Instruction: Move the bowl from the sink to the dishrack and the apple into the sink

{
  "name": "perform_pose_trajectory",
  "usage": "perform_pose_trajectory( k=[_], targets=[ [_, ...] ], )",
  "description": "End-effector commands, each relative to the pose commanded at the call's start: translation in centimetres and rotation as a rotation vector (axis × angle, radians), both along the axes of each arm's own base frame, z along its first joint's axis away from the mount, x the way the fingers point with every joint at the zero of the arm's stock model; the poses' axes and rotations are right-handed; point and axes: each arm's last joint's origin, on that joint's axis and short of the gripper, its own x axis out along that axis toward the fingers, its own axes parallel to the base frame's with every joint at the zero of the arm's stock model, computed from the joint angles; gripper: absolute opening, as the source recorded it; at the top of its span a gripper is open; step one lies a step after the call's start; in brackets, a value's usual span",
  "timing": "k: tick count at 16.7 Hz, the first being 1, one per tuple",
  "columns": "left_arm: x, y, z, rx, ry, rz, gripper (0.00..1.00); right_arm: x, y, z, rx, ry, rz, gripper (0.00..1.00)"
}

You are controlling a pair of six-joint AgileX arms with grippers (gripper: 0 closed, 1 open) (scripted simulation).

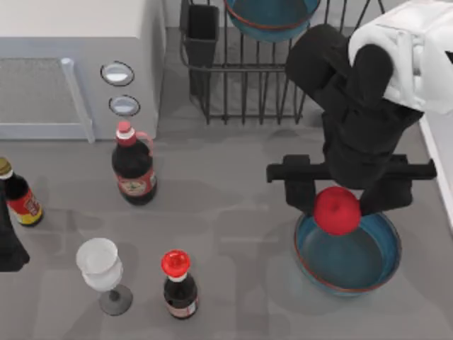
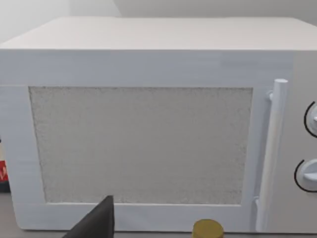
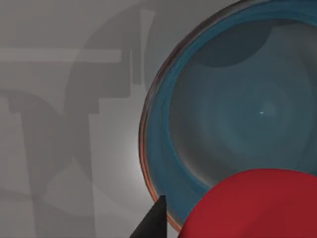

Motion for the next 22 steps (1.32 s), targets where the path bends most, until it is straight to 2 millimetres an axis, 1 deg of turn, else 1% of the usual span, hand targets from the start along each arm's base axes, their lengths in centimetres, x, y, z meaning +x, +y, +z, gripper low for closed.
perform_pose_trajectory(
  k=[2,4,6,9,11,13,16,19,22],
  targets=[
    [0.0,0.0,0.0,0.000,0.000,0.000,1.00,0.1,-0.2,0.0,0.007,-0.004,-0.003,0.00],
    [0.0,0.0,0.0,0.000,0.000,0.000,1.00,0.9,-1.0,-0.2,0.045,-0.027,-0.020,0.00],
    [0.0,0.0,0.0,0.000,0.000,0.000,1.00,2.1,-2.4,-0.5,0.107,-0.074,-0.046,0.00],
    [0.0,0.0,0.0,0.000,0.000,0.000,1.00,4.3,-5.8,-1.0,0.225,-0.194,-0.092,0.00],
    [0.0,0.0,0.0,0.000,0.000,0.000,1.00,5.7,-8.8,-1.3,0.302,-0.308,-0.120,0.00],
    [0.0,0.0,0.0,0.000,0.000,0.000,1.00,6.8,-12.3,-1.6,0.363,-0.449,-0.142,0.00],
    [0.0,0.0,0.0,0.000,0.000,0.000,1.00,7.5,-18.0,-1.7,0.407,-0.695,-0.155,0.00],
    [0.0,0.0,0.0,0.000,0.000,0.000,1.00,6.7,-23.6,-1.6,0.377,-0.955,-0.142,0.00],
    [0.0,0.0,0.0,0.000,0.000,0.000,1.00,4.7,-28.3,-1.4,0.281,-1.190,-0.110,0.00]
  ],
)
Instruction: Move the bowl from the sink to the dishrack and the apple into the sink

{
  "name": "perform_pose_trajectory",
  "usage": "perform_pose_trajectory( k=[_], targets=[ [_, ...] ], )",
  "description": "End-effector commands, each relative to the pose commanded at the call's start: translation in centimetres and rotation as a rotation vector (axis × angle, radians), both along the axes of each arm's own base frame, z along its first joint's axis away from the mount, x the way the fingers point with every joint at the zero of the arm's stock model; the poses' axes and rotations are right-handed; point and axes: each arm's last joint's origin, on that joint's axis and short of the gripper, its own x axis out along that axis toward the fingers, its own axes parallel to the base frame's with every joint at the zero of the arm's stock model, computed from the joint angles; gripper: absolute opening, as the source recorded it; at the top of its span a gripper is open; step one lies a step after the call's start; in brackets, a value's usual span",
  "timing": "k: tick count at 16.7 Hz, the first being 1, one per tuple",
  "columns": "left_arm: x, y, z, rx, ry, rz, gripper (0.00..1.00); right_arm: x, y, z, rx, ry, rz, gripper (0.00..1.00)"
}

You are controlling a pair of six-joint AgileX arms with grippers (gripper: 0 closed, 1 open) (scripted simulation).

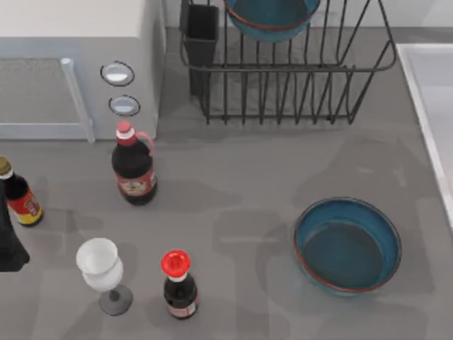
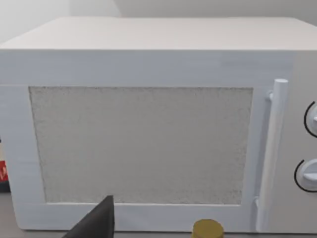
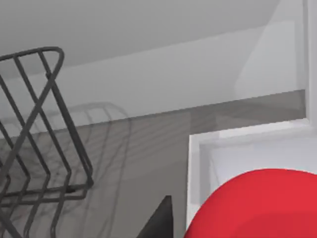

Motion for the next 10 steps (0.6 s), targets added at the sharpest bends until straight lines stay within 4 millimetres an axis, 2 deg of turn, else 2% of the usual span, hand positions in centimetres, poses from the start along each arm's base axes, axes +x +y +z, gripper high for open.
perform_pose_trajectory(
  k=[2,5,8,10],
  targets=[
    [0.0,0.0,0.0,0.000,0.000,0.000,1.00,-1.7,-2.4,0.1,-0.079,-0.121,-0.042,0.00],
    [0.0,0.0,0.0,0.000,0.000,0.000,1.00,-4.0,-4.8,0.2,-0.190,-0.249,-0.096,0.00],
    [0.0,0.0,0.0,0.000,0.000,0.000,1.00,-5.5,-5.8,0.2,-0.259,-0.310,-0.128,0.00],
    [0.0,0.0,0.0,0.000,0.000,0.000,1.00,-5.7,-6.0,0.2,-0.269,-0.317,-0.133,0.00]
  ],
)
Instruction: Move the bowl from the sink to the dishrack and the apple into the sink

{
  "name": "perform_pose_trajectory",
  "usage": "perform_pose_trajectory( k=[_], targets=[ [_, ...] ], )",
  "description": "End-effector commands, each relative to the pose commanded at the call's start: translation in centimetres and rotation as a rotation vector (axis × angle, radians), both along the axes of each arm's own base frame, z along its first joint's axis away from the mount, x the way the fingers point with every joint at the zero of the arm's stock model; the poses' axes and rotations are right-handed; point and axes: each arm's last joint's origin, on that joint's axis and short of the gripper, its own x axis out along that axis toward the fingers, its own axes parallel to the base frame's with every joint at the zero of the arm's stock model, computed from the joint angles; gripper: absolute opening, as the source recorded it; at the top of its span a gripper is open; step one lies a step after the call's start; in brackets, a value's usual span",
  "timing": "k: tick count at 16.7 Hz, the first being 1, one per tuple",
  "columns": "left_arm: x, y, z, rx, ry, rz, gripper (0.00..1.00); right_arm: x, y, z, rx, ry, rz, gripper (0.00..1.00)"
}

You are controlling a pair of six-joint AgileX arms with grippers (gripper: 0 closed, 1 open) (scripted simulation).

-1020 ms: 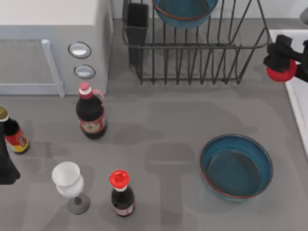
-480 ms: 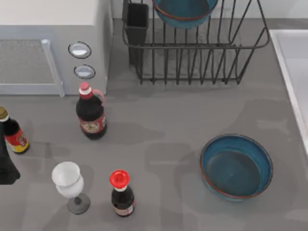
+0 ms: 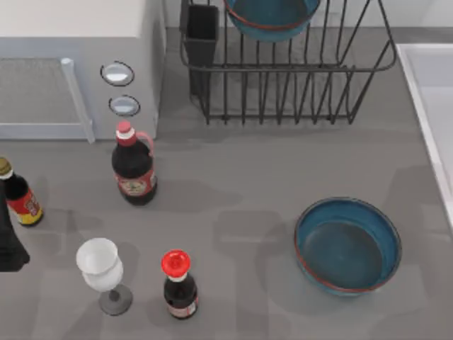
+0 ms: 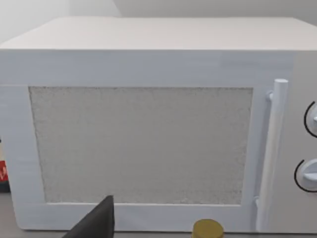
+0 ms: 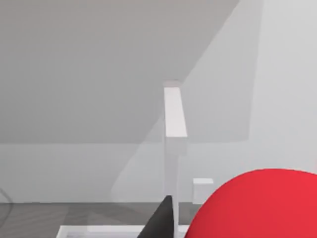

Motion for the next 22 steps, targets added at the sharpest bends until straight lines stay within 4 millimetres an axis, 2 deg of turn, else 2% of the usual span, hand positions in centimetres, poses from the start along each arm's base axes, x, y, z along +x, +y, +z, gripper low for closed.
perform_pose_trajectory(
  k=[5,7,9,12,17,20,22],
  targets=[
    [0.0,0.0,0.0,0.000,0.000,0.000,1.00,0.2,0.0,-0.1,0.005,0.003,0.002,0.00],
    [0.0,0.0,0.0,0.000,0.000,0.000,1.00,0.4,-0.2,-0.8,0.005,0.005,0.000,0.00],
    [0.0,0.0,0.0,0.000,0.000,0.000,1.00,0.8,-0.5,-2.4,0.008,0.010,-0.002,0.00],
    [0.0,0.0,0.0,0.000,0.000,0.000,1.00,1.4,-1.0,-6.1,0.010,0.013,-0.001,0.00],
    [0.0,0.0,0.0,0.000,0.000,0.000,1.00,0.9,-0.6,-12.2,-0.003,-0.009,0.001,0.00],
    [0.0,0.0,0.0,0.000,0.000,0.000,1.00,0.2,-0.1,-14.4,-0.001,-0.003,0.000,0.00],
    [0.0,0.0,0.0,0.000,0.000,0.000,1.00,0.0,0.0,-15.0,0.000,0.000,0.000,0.00]
  ],
)
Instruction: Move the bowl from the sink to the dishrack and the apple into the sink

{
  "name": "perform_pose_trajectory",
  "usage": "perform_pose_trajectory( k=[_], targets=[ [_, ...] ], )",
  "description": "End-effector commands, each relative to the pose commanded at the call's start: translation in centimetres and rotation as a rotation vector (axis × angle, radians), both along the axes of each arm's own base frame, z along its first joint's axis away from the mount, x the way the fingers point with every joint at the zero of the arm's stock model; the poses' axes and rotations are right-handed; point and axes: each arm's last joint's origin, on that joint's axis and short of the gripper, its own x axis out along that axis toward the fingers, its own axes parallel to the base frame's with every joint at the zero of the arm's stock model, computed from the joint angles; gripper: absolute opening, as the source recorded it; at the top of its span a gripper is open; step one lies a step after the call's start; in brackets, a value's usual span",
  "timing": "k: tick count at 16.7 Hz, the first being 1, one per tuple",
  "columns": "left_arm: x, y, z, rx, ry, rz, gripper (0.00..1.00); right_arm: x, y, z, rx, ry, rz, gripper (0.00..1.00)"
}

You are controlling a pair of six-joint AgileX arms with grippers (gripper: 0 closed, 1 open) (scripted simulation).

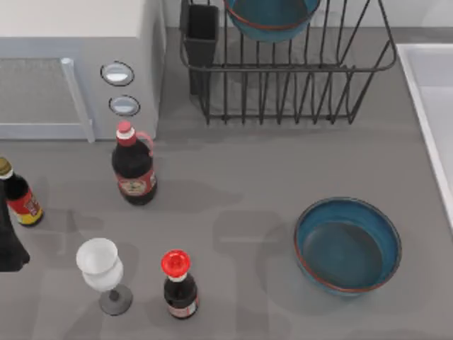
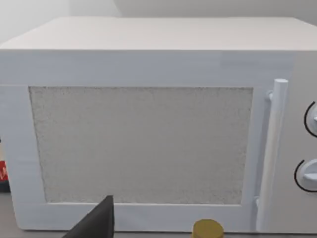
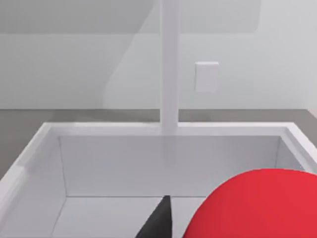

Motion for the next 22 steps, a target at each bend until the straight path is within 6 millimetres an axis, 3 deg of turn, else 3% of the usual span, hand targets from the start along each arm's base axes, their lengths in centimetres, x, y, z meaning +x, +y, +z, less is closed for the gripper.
perform_pose_trajectory(
  k=[4,17,22],
  targets=[
    [0.00,0.00,0.00,0.000,0.000,0.000,1.00,-0.01,0.00,-0.02,0.000,0.000,0.000,0.00],
    [0.00,0.00,0.00,0.000,0.000,0.000,1.00,-0.01,0.00,-0.02,0.000,0.000,0.000,0.98],
    [0.00,0.00,0.00,0.000,0.000,0.000,1.00,-0.01,0.00,-0.02,0.000,0.000,0.000,1.00]
  ],
)
